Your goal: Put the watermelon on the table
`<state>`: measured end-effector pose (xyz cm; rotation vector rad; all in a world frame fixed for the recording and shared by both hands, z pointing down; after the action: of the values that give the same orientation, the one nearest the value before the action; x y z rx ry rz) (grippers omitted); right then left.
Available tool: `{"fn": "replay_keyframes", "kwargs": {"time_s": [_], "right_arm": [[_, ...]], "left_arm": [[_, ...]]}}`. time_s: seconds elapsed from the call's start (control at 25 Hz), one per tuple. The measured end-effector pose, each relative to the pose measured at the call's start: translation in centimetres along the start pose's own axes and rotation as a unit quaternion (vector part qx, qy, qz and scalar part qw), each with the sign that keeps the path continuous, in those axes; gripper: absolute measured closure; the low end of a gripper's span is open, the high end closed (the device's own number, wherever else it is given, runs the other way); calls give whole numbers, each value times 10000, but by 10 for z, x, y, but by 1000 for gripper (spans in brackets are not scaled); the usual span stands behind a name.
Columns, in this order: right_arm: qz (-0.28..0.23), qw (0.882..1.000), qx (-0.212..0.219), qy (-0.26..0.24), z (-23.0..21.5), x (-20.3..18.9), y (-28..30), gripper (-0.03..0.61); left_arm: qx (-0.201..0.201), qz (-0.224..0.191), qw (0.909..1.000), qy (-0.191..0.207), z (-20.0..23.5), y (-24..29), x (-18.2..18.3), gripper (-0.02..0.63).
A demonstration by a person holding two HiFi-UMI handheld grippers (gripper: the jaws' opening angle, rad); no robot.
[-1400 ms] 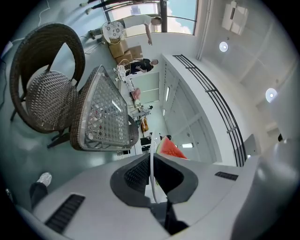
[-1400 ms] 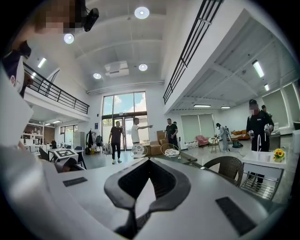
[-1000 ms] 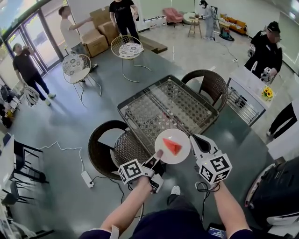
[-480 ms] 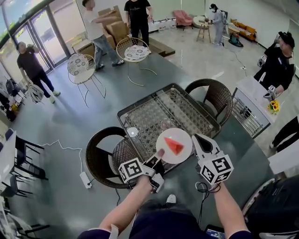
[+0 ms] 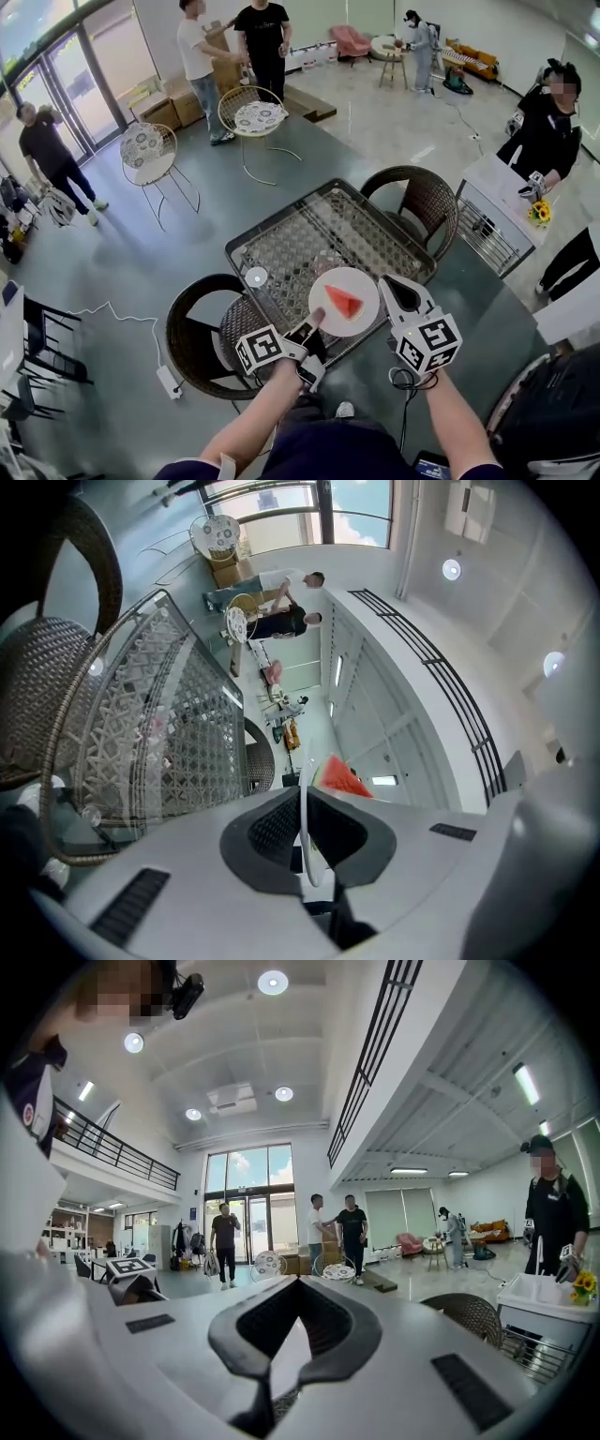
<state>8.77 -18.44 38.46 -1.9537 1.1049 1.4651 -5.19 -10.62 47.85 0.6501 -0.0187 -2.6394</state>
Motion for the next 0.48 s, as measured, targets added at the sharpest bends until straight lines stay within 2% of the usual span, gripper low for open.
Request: {"fn": "replay_keyframes", "kwargs": {"time_s": [0.48], "right_arm": [[-134, 9993, -355, -14, -2, 8, 19, 577]], "left_arm": [[-213, 361, 9991, 95, 9, 23, 31, 600]]}}
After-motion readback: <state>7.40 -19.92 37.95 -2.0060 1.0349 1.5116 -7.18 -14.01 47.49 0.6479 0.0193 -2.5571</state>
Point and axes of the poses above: the fingertips, and each gripper's own axes: y forward along the fingers, z to its left, x out of its top, the point moved 2 cm from there along -y, backward along the fingers, and after that the axes turned 14 degrees about y, right-handed, at the moved point
